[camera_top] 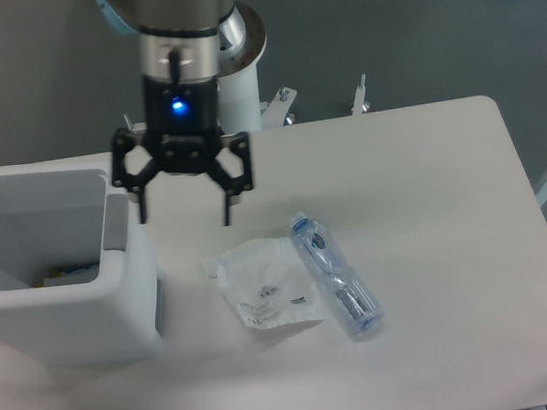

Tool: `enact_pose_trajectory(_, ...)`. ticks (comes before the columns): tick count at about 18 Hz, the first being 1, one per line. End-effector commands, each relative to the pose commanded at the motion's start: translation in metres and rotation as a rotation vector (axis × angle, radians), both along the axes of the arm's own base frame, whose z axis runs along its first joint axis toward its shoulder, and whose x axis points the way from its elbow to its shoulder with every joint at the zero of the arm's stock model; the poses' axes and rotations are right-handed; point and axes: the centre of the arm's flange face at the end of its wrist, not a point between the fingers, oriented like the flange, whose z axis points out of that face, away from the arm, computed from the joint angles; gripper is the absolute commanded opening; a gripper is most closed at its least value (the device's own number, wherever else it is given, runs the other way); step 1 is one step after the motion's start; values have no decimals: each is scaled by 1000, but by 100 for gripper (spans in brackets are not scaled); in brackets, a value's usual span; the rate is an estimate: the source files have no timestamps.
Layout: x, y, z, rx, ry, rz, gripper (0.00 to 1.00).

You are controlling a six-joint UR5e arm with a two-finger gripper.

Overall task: Open the trash can
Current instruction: 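Lift the gripper to flip the trash can lid open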

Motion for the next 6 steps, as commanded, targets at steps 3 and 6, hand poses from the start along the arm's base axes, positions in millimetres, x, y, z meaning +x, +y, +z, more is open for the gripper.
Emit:
enact_pose_trajectory(3, -23, -18, -11, -137, 119, -2, 100)
enact_pose_trajectory(6, -39, -22, -22, -186, 133, 17, 100)
